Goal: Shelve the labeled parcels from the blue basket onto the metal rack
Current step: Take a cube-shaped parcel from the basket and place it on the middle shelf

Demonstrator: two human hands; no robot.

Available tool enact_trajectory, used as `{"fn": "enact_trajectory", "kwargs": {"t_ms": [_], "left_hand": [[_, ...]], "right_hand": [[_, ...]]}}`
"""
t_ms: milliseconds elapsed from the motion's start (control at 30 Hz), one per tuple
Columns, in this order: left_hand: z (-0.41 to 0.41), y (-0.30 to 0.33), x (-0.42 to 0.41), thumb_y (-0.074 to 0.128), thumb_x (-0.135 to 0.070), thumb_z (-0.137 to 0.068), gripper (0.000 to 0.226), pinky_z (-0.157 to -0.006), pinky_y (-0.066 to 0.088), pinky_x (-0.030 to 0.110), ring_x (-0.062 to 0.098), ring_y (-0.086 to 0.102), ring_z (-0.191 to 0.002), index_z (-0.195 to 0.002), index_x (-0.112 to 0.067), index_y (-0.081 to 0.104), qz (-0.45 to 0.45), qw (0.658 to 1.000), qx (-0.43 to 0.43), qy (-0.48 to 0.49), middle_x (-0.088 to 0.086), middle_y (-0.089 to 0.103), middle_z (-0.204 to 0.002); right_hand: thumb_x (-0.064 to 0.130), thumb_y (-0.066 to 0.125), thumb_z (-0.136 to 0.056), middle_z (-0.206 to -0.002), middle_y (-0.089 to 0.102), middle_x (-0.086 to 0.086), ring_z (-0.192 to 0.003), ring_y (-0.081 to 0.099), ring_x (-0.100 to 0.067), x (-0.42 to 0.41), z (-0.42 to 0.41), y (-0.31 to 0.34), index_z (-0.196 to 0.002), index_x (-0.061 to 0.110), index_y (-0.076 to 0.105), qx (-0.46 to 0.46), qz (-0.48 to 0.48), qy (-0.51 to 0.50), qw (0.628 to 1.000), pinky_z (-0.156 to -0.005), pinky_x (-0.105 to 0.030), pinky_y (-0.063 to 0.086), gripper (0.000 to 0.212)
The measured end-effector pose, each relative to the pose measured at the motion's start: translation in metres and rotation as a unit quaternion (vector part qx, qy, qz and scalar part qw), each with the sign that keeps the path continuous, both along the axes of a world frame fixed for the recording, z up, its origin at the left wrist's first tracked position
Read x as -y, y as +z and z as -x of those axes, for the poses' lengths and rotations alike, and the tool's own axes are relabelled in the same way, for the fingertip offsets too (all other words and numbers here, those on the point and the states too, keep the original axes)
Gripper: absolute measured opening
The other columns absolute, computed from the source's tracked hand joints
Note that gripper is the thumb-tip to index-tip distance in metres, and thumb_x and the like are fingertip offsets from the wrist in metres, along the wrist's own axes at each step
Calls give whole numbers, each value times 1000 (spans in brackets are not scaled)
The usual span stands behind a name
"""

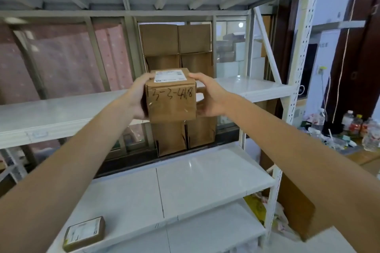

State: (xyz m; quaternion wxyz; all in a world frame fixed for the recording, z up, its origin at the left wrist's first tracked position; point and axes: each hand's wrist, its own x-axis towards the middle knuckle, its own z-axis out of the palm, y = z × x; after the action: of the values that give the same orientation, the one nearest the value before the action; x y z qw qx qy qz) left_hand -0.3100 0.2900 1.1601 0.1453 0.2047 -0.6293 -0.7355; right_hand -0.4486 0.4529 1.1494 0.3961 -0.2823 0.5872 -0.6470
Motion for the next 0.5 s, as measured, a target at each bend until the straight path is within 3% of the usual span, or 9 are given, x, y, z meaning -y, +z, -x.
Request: {"fn": "enact_trajectory", "kwargs": {"t_ms": [67, 200, 367, 500], "left_hand": [[14, 10, 26, 57, -59, -75, 40, -72, 56, 44, 24, 72, -82, -81, -24, 77, 5, 1000, -5, 17, 2, 76, -93], [38, 24, 74, 55, -56, -76, 40, -67, 57, 43, 21, 72, -68, -71, -23, 76, 2, 998, -19, 62, 0, 75, -80], [58, 20, 119, 53, -50, -81, 35, -68, 53, 30, 20, 68, -68, -74, -22, 74, 10, 992, -28, 121, -1, 74, -75], [69, 7, 147, 53, -46, -83, 32, -69, 54, 27, 18, 68, -65, -77, -21, 73, 22, 989, -26, 145, -1, 72, -73]], "right_hand": [[58, 68, -74, -109, 65, -15, -98, 65, -31, 28, 13, 13, -120, 15, 55, -22, 3, 6, 1000, -74, -40, 58, 64], [58, 67, -75, -109, 65, -15, -97, 66, -32, 84, 37, 28, -119, 14, 55, -39, 1, 14, 999, -72, -40, 59, 64], [67, 65, -68, -119, 64, -14, -102, 62, -26, 140, 63, 20, -124, 16, 59, -77, -37, -2, 996, -82, -33, 54, 75], [63, 67, -72, -107, 67, -11, -92, 67, -25, 171, 82, 6, -122, 18, 58, -73, -35, 32, 996, -77, -29, 56, 68]]}}
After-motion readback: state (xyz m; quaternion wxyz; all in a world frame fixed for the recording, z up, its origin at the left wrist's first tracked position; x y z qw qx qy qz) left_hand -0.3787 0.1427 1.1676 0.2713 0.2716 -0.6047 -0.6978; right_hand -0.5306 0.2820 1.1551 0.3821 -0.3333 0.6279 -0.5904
